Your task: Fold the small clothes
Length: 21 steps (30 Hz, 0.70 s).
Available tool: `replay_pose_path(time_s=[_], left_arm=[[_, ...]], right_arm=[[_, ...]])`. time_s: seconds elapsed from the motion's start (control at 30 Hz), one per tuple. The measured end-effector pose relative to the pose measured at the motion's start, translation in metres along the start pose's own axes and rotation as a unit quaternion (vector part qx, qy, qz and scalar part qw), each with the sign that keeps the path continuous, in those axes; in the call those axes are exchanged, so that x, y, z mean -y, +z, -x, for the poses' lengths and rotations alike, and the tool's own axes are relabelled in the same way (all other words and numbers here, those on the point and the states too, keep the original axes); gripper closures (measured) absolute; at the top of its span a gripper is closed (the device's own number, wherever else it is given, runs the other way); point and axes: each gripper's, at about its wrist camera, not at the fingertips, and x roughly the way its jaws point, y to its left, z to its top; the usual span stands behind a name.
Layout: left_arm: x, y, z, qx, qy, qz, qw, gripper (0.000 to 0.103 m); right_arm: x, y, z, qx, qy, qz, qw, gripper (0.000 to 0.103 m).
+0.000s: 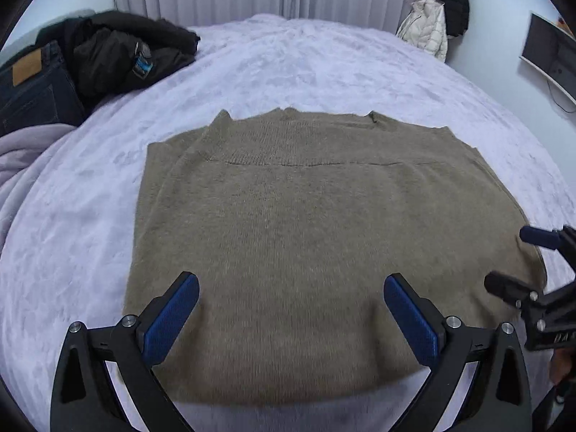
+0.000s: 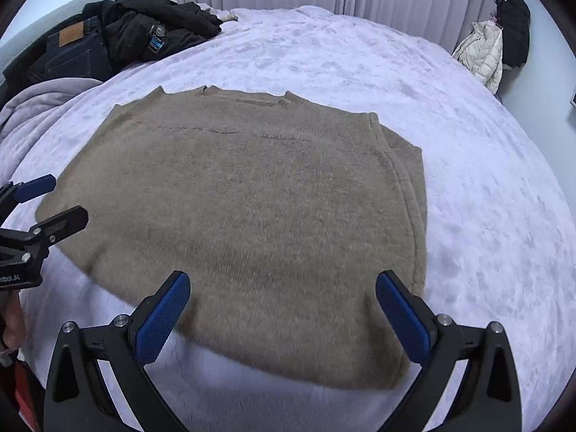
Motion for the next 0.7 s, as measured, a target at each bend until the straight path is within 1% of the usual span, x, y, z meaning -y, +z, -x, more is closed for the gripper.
replay_pose_path(time_s=[0.07, 0.1, 0.13, 0.23, 0.3, 0.37, 0.43, 0.57, 0.63, 0.7], left_arm=[[-0.007, 0.018, -0.027, -0.034, -0.011, 0.012, 0.9993, 0.0], [-0.012, 0.026, -0.04, -0.049, -0.001, 0.018, 0.9986, 0.0], [-0.016, 0.032, -0.048, -0.053, 0.011, 0.021, 0.9983, 0.0], [-0.024, 0.053, -0.058, -0.052, 0.006, 0.033, 0.9981, 0.0], [-0.025, 0.067, -0.068, -0.056, 0.003, 0.035, 0.9978, 0.0], [-0.026, 0.08, -0.083, -0.067, 0.007, 0.035, 0.9971, 0.0], [-0.027, 0.09, -0.096, -0.074, 0.021, 0.034, 0.9965, 0.0], [-0.026, 0.101, -0.107, -0.065, 0.033, 0.032, 0.9968, 0.0], [-0.025, 0.1, -0.11, -0.062, 0.04, 0.038, 0.9965, 0.0], [-0.022, 0.103, -0.108, -0.067, 0.051, 0.035, 0.9958, 0.0]], right_arm=[[0.001, 0.015, -0.021, -0.027, 0.021, -0.009, 0.999, 0.001], [0.002, 0.022, -0.031, -0.038, 0.014, -0.007, 0.999, 0.001], [0.003, 0.032, -0.041, -0.045, -0.006, -0.003, 0.999, 0.001], [0.011, 0.056, -0.056, -0.045, -0.022, -0.008, 0.999, 0.001], [0.019, 0.075, -0.073, -0.061, -0.031, -0.024, 0.997, 0.001], [0.026, 0.093, -0.089, -0.073, -0.031, -0.035, 0.996, 0.0], [0.031, 0.107, -0.101, -0.082, -0.033, -0.048, 0.995, 0.0], [0.04, 0.129, -0.123, -0.113, -0.035, -0.087, 0.989, 0.0], [0.046, 0.135, -0.132, -0.116, -0.039, -0.111, 0.986, 0.0], [0.046, 0.136, -0.137, -0.115, -0.047, -0.12, 0.985, 0.0]])
